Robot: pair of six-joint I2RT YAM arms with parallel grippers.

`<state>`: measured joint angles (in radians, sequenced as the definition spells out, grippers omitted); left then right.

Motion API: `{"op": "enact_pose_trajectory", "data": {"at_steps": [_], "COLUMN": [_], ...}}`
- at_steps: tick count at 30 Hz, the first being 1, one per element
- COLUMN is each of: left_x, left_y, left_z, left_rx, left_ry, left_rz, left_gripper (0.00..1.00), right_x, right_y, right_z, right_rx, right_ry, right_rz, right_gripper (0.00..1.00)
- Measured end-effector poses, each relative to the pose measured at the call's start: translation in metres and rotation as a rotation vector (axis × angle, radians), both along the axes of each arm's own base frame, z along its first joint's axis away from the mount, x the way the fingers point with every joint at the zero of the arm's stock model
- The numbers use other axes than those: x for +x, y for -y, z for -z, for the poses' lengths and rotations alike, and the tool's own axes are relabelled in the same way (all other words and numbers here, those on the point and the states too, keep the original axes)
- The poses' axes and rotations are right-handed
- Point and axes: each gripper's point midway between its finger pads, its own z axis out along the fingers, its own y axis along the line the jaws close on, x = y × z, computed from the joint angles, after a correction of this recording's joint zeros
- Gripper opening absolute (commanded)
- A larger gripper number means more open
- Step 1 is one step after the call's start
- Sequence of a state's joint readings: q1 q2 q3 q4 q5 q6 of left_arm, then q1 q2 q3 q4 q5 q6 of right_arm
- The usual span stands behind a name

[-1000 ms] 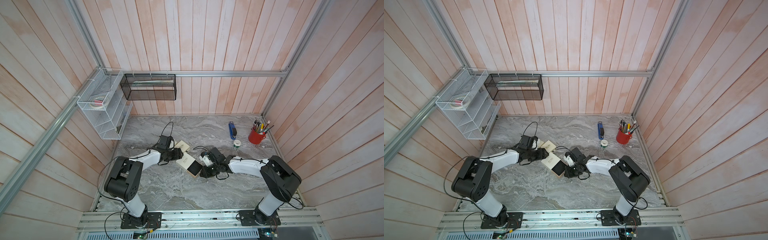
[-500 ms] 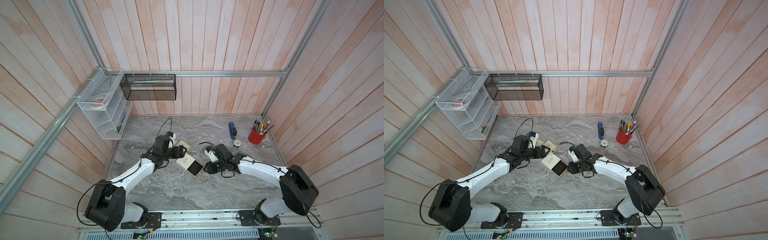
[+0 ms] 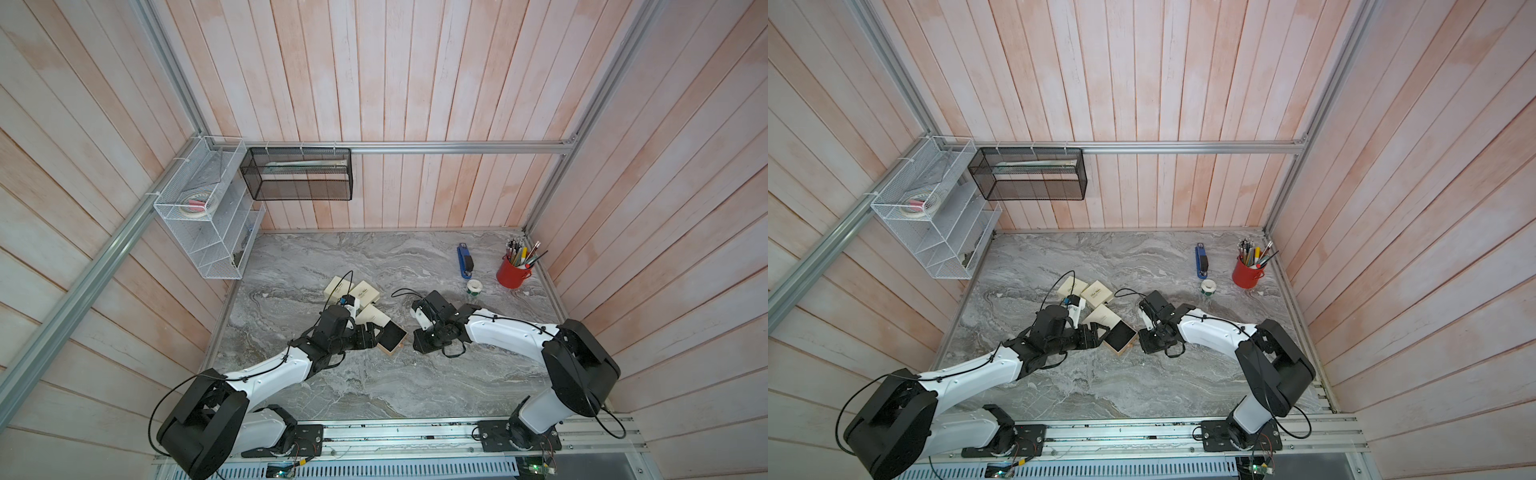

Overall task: Place the earrings into the drawer-style jewelry box
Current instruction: Pick up the earring from the center of the board.

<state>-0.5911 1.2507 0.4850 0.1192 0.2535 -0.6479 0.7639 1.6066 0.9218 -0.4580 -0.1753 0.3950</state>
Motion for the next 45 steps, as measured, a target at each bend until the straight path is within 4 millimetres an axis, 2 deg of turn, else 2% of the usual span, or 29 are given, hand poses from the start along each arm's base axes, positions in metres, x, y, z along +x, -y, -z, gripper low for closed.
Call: {"op": "enact_pose_trajectory", "data": {"at_steps": [5, 14, 26, 45], "left_x": [0.003, 0.005, 0.008, 0.011], "left_y": [0.001, -0.001, 0.001, 0.003], "left_z": [-0.01, -0.009, -0.007, -0.008], "left_rx": [-0.021, -0.012, 0.006, 0.015], "left_ry": [0.032, 0.038, 0.041, 0.049], "left_rz": [-0.005, -0.016, -0.004, 0.003], "left_gripper": [0.84, 0.84, 0.84, 0.83], "right_x": [0.002, 0.005, -0.002, -0.002], "right_y": [-0.003, -0.006, -0.011, -0.019], "right_z": [0.004, 0.009, 0.017, 0.019], "right_rx": [-0.032, -0.051, -0.032, -0.002], "right_ry": [-0.003, -0.022, -0.086, -0.101], "right_rz": [-0.007, -0.002, 0.013, 0.009], "right_gripper": [0.29, 0.31, 0.3, 0.19]}}
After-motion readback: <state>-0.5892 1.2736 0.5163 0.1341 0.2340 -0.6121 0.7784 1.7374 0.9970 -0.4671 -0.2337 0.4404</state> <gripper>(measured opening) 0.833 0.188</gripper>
